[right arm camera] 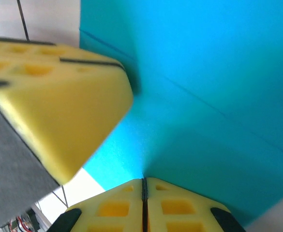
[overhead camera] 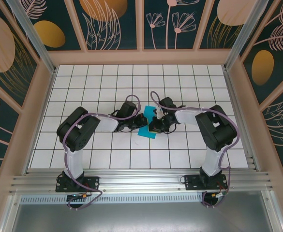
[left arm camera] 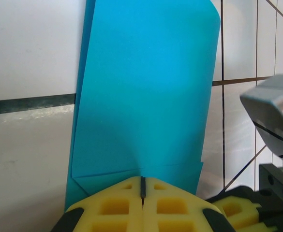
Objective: Fold a paper plane with a square sheet of paper (pick it up from the middle)
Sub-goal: Fold the triangle a second time at the center of the table.
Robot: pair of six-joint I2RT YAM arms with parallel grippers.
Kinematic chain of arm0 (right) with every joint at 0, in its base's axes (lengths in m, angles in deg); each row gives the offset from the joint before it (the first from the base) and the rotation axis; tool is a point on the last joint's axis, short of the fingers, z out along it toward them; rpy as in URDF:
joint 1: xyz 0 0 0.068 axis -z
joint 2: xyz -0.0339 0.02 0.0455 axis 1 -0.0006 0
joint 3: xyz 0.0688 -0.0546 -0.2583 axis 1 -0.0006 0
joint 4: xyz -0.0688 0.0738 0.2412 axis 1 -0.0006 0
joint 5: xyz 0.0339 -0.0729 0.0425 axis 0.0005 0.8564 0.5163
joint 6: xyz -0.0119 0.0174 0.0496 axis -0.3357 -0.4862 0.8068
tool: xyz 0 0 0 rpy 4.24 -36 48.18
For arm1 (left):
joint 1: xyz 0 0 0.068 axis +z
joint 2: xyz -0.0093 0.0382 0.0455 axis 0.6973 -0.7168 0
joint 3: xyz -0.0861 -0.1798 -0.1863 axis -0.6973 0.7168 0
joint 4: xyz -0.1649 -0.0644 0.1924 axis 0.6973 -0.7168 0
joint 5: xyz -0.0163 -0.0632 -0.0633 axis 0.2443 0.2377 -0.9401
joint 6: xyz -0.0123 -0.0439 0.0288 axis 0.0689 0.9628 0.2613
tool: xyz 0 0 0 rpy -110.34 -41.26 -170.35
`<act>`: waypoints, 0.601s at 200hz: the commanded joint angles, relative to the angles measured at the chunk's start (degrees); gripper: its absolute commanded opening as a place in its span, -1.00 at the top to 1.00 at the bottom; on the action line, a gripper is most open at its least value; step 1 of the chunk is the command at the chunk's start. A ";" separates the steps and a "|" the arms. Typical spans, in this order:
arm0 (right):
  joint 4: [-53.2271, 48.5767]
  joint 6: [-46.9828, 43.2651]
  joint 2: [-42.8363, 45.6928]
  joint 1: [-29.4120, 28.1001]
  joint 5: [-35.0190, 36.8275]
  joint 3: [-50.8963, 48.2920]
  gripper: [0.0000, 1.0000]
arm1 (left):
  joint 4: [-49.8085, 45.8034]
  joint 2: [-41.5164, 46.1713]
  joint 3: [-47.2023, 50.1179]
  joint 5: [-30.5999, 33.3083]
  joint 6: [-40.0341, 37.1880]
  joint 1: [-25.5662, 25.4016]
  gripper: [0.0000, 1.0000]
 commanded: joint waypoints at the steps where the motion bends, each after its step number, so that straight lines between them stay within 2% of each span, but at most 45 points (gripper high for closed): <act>1: -5.55 -1.89 2.33 -0.28 -0.11 -3.37 0.78 | -5.87 -3.58 -0.07 4.31 0.80 0.12 1.00; 82: -5.31 -1.87 6.61 -0.27 -0.94 -10.86 0.77 | -6.65 -3.37 -0.40 4.48 0.73 0.12 1.00; 120: -4.44 -0.61 9.48 0.27 0.27 -11.04 0.75 | -6.47 -2.81 -0.42 3.65 0.00 0.12 1.00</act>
